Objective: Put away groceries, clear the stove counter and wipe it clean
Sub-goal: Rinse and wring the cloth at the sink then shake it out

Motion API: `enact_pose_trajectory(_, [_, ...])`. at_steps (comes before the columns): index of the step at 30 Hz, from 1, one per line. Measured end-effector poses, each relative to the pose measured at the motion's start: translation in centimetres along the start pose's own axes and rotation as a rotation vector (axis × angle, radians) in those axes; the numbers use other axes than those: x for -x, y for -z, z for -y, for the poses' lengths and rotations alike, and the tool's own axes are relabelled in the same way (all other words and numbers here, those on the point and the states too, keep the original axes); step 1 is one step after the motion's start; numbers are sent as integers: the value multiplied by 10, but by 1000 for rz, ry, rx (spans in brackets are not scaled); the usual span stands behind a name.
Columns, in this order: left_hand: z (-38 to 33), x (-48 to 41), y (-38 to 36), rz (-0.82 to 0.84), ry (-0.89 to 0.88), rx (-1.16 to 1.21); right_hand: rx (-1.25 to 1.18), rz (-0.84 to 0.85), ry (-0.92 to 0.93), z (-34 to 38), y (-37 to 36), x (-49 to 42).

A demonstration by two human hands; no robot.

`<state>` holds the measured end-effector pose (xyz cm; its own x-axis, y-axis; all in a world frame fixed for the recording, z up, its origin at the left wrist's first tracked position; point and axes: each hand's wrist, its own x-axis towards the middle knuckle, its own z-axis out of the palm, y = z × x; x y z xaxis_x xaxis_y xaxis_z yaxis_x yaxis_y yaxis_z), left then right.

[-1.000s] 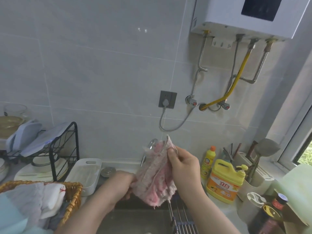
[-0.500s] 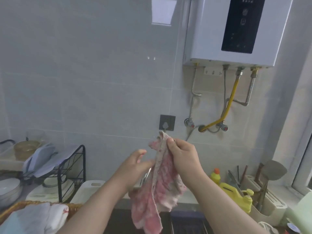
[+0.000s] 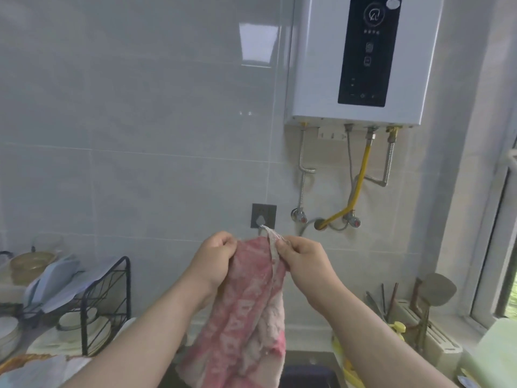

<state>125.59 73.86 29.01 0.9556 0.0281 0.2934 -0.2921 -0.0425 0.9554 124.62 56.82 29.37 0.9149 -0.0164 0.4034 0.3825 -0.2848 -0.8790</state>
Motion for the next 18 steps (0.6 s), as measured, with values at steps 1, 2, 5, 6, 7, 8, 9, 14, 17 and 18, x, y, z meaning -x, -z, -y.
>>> enact_pose_trajectory(1, [-1, -4, 0, -47, -34, -15, 7, 7, 5, -2, 4, 0])
enact_pose_trajectory(2, [-6, -8, 1, -98, -62, -22, 8, 9, 2, -5, 7, 0])
enact_pose_trajectory(5, [-29, -21, 10, -207, -136, -30, -1, 26, -63, -21, 18, 1])
enact_pose_trajectory(6, [-39, -24, 13, -214, -164, -37, 6, 50, -96, -27, 22, 3])
enact_pose_trajectory(7, [-48, -29, 17, -210, -187, -33, 27, 82, -125, -32, 24, 5])
enact_pose_trajectory(8, [-58, -31, 20, -193, -197, -17, 81, 122, -155, -36, 27, 9])
enact_pose_trajectory(9, [-67, -33, 23, -166, -198, 15, 153, 173, -198, -40, 28, 13])
enact_pose_trajectory(14, [-101, -35, 18, 9, -162, 114, 432, 468, -241, -41, 16, 21])
enact_pose_trajectory(17, [-121, -40, 8, 6, -165, 212, 243, 528, -229, -29, 2, 14])
enact_pose_trajectory(18, [-127, -42, 6, 2, -167, 253, 145, 568, -220, -26, -3, 12])
